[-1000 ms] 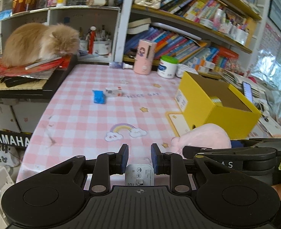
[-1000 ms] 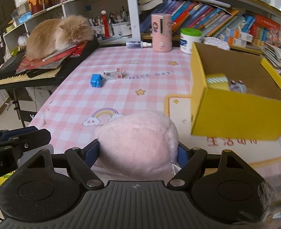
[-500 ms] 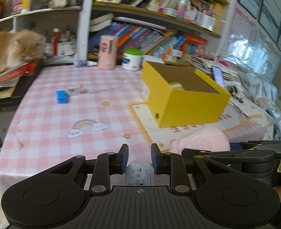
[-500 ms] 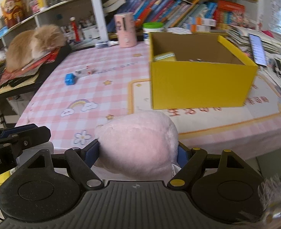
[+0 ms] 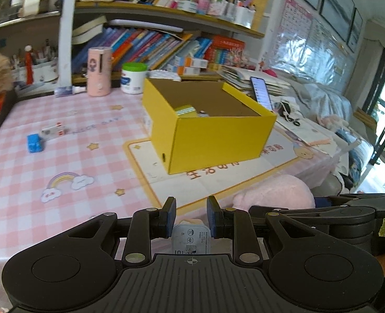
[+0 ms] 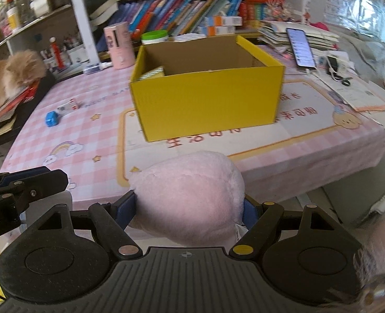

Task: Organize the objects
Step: 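Carry the pig and charger with both grippers toward the yellow box, then lower the pig and charger into the box with both grippers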

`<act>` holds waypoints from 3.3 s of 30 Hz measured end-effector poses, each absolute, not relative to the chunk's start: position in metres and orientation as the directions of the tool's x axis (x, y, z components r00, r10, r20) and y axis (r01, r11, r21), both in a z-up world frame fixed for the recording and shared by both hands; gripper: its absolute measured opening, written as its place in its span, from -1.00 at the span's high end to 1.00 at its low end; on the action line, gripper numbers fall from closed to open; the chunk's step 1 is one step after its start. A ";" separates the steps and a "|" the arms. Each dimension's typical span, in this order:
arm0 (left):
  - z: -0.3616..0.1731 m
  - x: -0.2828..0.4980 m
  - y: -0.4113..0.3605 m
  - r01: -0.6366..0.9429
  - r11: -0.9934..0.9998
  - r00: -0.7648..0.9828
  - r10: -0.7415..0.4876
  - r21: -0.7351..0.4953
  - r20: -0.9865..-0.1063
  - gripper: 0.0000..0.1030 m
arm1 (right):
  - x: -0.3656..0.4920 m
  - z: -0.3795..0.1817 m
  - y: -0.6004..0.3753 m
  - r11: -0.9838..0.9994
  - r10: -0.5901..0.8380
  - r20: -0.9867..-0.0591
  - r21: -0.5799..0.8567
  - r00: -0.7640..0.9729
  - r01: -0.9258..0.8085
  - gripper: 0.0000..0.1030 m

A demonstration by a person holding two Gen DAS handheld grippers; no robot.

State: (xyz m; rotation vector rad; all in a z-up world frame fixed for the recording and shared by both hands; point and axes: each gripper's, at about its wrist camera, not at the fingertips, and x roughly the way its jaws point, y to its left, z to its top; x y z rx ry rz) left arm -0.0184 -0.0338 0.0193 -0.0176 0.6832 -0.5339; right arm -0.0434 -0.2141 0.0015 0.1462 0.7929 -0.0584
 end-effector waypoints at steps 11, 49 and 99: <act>0.023 0.001 -0.069 0.496 0.850 0.636 -0.495 -0.177 -0.592 0.54 | -0.033 0.002 -0.248 0.983 -0.027 -0.715 0.109 0.698 0.150 -0.50; 0.057 0.086 -0.133 0.391 0.908 0.790 -0.416 -0.151 -0.450 1.00 | 0.070 0.065 -0.346 0.995 -0.018 -0.479 0.076 0.877 0.063 -0.50; 0.019 0.148 -0.183 0.211 0.975 0.721 -0.202 -0.069 -0.663 0.59 | 0.174 0.014 -0.340 0.975 0.150 -0.608 -0.040 0.779 -0.219 -0.66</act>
